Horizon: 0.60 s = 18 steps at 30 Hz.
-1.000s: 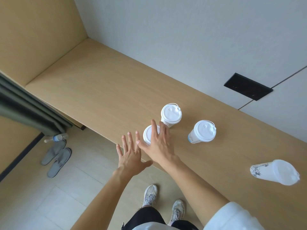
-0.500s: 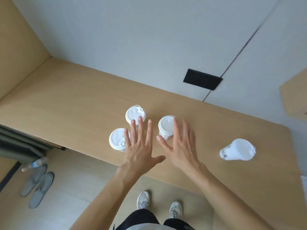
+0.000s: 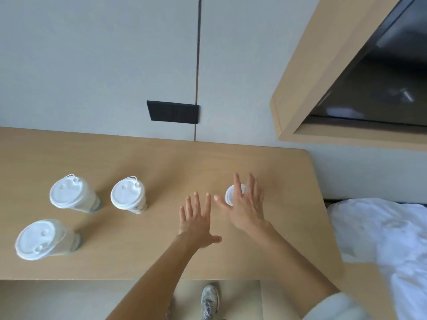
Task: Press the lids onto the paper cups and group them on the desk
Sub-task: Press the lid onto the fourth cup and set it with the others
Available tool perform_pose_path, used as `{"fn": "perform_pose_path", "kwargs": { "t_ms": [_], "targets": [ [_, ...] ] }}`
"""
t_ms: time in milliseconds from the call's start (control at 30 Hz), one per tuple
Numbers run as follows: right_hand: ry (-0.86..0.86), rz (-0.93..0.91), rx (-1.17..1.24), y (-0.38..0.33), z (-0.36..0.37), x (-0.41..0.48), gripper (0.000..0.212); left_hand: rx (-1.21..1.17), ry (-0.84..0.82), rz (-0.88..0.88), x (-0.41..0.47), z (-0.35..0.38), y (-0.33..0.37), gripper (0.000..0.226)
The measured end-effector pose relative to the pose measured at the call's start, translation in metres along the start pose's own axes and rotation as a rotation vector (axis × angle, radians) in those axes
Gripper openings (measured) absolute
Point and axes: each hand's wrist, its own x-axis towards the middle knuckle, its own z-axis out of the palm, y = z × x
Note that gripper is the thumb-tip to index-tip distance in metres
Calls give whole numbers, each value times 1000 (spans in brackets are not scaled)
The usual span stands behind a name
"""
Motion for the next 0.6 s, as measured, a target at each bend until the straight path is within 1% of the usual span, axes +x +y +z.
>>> {"fn": "perform_pose_path", "kwargs": {
  "t_ms": [100,200,267,433,533,600],
  "targets": [
    [-28,2,31,9,9,9,98,20,-30,-39,16,5,17,141],
    [-10,-22,64,13,16,13,83,18,-28,-55,25,4,31,139],
    [-31,-55,83,15,19,13,76,33,-16,-39,25,3,36,134],
    [-62,-103,132,11,24,-7,76,62,-16,-8,0,11,31,127],
    [-45,-155,141,-1,31,-35,75,60,-12,4,-26,26,14,126],
    [-65,-186,125,-11,38,-56,76,82,-29,0,-46,37,-2,124]
  ]
}}
